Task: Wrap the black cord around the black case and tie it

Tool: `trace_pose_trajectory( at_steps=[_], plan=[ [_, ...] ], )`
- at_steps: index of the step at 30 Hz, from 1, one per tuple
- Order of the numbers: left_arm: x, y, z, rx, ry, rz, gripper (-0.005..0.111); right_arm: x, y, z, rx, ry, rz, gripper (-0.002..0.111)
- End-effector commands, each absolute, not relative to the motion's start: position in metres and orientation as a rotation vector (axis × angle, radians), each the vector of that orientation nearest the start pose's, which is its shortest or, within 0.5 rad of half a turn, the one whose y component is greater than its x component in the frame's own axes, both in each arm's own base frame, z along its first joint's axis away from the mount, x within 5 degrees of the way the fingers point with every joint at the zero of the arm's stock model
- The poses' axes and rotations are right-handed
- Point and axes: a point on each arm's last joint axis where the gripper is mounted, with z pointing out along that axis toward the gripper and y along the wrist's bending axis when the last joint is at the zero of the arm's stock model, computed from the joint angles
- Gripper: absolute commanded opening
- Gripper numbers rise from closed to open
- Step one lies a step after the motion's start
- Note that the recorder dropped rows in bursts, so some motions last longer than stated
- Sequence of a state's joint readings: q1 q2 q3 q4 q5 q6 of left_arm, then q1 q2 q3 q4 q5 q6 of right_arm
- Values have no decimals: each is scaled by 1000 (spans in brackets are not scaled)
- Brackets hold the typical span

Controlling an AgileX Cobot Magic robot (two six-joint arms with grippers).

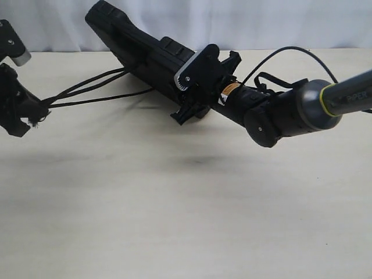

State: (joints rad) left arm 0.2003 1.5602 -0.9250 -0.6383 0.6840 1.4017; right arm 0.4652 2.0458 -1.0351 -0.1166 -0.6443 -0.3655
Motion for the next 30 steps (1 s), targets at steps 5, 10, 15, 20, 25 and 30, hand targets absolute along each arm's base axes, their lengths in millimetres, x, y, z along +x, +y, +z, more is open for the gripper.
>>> trace_pose_trajectory(
  at_steps=[5,10,15,20,25,30],
  plan=[
    [301,26,232,951,2256,-75,0,372,186,135,-832,1729,72,4],
    [294,25,260,965,2138,42,0,372,186,135,-832,1729,72,4],
    [284,23,281,982,2067,106,0,372,186,135,-832,1729,72,4],
    [278,22,289,986,2037,127,0,372,186,135,-832,1729,72,4],
    [276,21,292,989,2027,132,0,372,186,135,-832,1729,72,4],
    [279,23,283,998,2039,151,0,372,186,135,-832,1729,72,4]
  ],
)
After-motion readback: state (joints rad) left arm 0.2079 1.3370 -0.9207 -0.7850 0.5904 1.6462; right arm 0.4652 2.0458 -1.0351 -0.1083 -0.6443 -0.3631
